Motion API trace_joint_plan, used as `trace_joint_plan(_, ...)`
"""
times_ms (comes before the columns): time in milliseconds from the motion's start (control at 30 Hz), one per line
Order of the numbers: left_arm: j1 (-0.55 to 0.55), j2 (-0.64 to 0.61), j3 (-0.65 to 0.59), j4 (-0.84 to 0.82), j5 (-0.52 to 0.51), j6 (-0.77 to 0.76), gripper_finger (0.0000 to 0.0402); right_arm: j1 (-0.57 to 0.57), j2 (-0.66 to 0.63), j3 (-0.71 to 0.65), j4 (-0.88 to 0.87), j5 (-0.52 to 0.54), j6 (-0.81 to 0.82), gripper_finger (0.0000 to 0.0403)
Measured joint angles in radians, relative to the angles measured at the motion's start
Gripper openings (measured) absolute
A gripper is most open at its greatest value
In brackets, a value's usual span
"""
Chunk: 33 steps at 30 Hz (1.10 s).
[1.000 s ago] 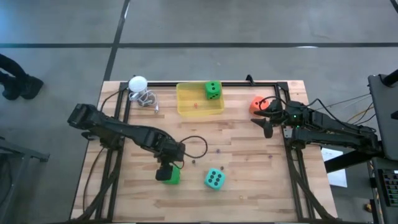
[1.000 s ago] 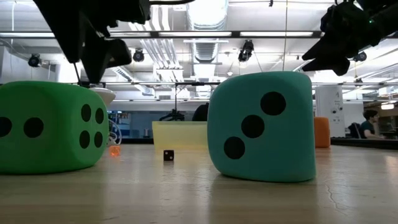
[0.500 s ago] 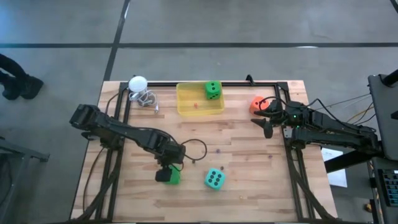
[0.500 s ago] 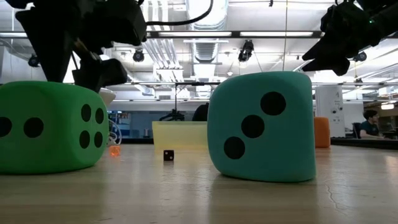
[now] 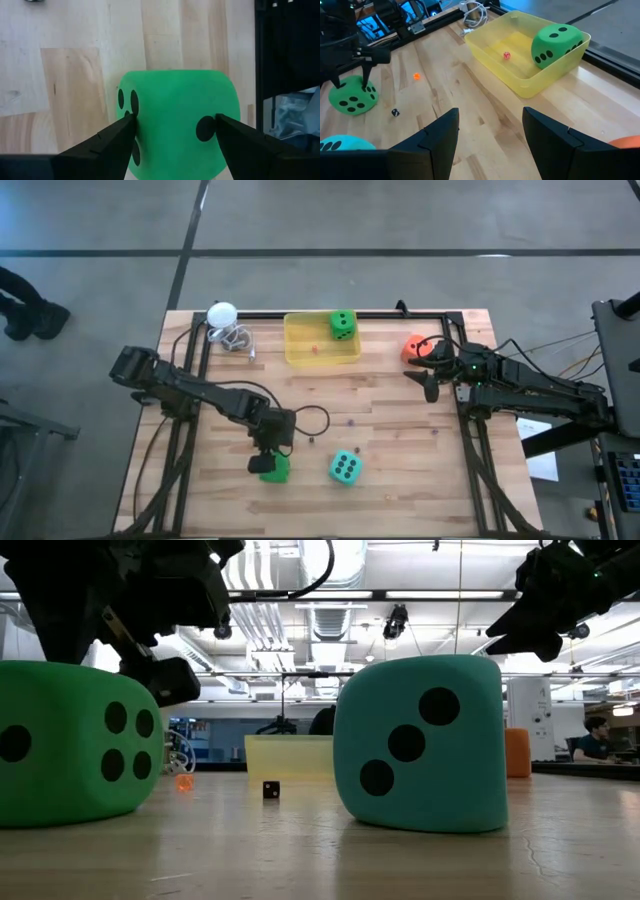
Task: Pick & Place Dice
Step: Put the green large die into the yellow bin
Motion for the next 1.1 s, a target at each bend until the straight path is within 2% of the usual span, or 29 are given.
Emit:
trace_joint_plan(267,0.026,0.000,-0.030,0.049,0.024,0.009,0.0241,0.000,0.000,0.000,0.001,0.000,0.000,0.0215)
trace_joint_plan(667,0.039,0.000,-0.050,0.092,0.024,0.095,0.0117,0.000,0.000,0.000,0.004,0.000,-0.007,0.0215)
trace_joint_plan(867,0.039,0.001,-0.050,0.103,0.024,0.208,0.0105,0.000,0.000,0.000,0.015,0.000,-0.009,0.0215)
trace_joint_plan(1100,0.041,0.002,-0.050,0.120,0.025,0.236,0.0097,0.000,0.000,0.000,0.018,0.000,-0.021,0.0215)
